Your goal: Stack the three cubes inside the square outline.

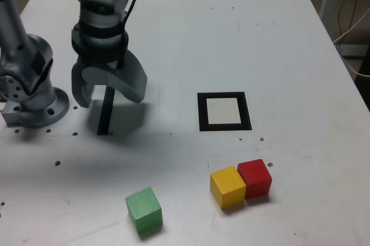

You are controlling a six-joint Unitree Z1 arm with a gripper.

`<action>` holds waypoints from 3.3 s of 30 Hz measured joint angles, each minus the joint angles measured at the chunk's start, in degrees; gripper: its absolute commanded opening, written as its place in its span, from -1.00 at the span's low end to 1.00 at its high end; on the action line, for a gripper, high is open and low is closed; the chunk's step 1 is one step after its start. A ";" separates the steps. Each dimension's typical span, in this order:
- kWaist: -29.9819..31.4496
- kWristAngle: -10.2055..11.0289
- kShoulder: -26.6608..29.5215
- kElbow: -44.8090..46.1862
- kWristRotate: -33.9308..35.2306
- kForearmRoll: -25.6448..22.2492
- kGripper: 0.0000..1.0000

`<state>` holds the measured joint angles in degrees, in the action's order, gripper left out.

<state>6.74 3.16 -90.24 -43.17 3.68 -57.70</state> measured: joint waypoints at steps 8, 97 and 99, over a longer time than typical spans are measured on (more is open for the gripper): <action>0.24 0.05 -0.20 0.13 0.18 0.07 1.00; 24.11 -3.27 -30.79 -65.21 -3.91 -31.20 0.99; 24.11 -2.99 -31.93 -67.51 -5.28 -31.13 0.99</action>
<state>30.85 0.17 -122.18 -110.67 -1.60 -88.84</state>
